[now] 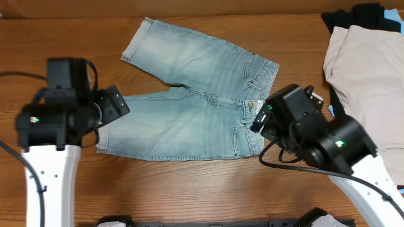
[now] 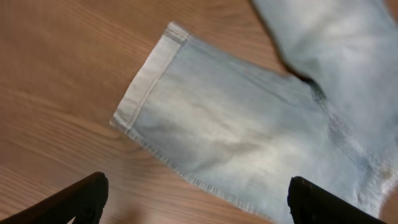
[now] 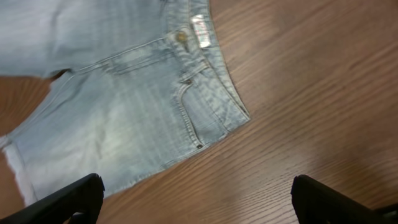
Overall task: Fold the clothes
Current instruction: 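Grasp the left leg hem with left gripper and waist corner with right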
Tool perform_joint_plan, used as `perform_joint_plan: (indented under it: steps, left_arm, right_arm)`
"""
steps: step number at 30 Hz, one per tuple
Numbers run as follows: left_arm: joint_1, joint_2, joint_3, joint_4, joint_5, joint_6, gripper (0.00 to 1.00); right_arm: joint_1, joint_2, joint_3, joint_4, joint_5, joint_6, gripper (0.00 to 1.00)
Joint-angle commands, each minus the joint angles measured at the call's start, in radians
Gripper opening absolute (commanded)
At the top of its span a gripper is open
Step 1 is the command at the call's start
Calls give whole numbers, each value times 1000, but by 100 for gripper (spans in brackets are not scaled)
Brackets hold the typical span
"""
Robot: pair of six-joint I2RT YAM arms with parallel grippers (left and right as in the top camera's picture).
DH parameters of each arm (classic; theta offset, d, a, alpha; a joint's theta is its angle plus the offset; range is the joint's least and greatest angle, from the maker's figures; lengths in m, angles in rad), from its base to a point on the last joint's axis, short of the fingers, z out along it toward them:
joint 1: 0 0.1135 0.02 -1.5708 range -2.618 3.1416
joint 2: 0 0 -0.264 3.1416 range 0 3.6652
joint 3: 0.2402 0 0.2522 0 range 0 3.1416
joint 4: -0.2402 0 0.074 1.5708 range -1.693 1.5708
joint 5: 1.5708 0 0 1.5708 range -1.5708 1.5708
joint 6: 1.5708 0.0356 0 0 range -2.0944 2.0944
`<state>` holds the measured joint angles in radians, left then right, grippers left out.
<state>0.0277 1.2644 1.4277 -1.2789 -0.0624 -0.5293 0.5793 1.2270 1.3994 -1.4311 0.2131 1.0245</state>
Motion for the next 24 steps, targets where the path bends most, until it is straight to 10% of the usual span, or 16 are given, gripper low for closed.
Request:
perform_joint_plan:
  steps: [1,24]
  left_arm:
    - [-1,-8,-163,64,-72,-272,95]
    - [146,341,-472,375,-105,-322,89]
  right_arm:
    - [7,2,-79,39,29,126,100]
    - [7,234,-343,326,-215,-38,99]
